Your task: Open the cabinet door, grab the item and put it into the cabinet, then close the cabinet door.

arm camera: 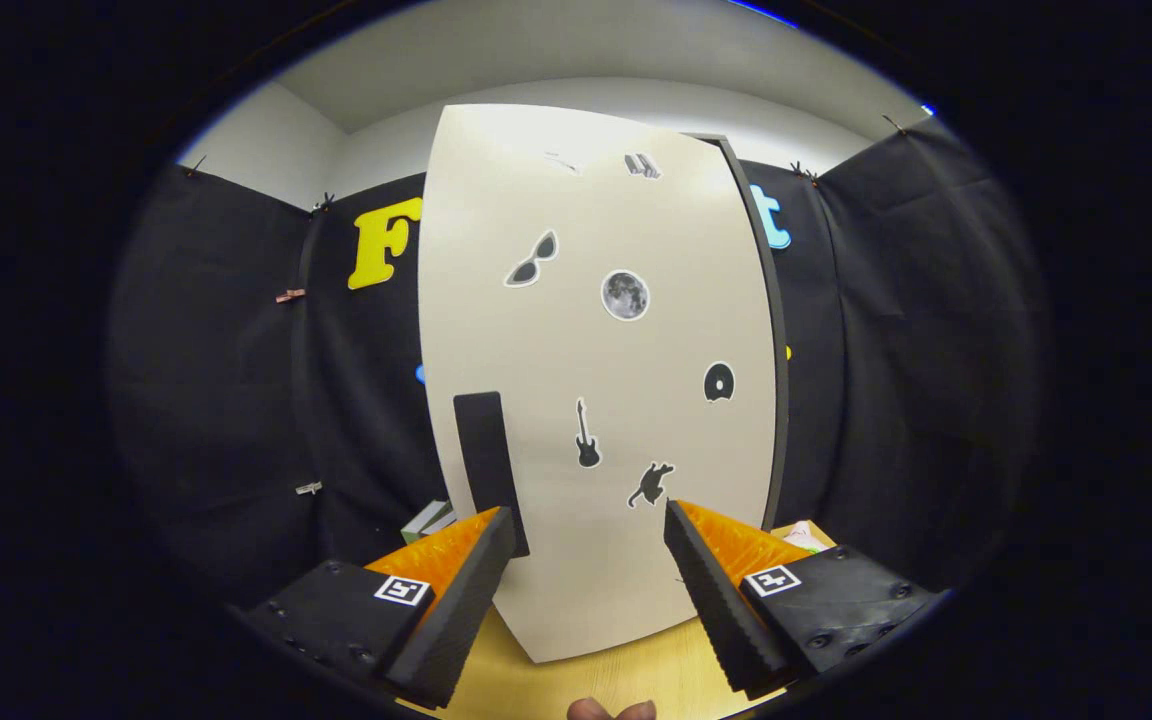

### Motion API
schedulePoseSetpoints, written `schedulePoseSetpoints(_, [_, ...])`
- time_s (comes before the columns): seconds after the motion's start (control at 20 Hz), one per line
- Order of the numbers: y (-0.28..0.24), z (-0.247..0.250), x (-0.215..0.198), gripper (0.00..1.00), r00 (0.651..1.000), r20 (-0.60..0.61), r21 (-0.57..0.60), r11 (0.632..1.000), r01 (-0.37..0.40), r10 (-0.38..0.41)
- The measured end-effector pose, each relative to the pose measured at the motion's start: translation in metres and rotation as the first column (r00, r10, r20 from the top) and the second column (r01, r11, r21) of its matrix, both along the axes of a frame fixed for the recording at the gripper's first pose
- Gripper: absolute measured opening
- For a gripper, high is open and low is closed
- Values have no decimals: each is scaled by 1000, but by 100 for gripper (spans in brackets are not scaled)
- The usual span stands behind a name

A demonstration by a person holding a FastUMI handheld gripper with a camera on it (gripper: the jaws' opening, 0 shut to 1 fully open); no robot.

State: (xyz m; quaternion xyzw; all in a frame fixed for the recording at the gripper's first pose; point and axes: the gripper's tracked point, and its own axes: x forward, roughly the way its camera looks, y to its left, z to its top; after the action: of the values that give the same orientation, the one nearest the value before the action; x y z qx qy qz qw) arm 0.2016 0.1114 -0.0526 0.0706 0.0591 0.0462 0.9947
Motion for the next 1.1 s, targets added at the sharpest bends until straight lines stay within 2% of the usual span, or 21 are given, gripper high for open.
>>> schedulePoseSetpoints(1.1, [1,6,-1,98,999,22,-12,1000,27,-26])
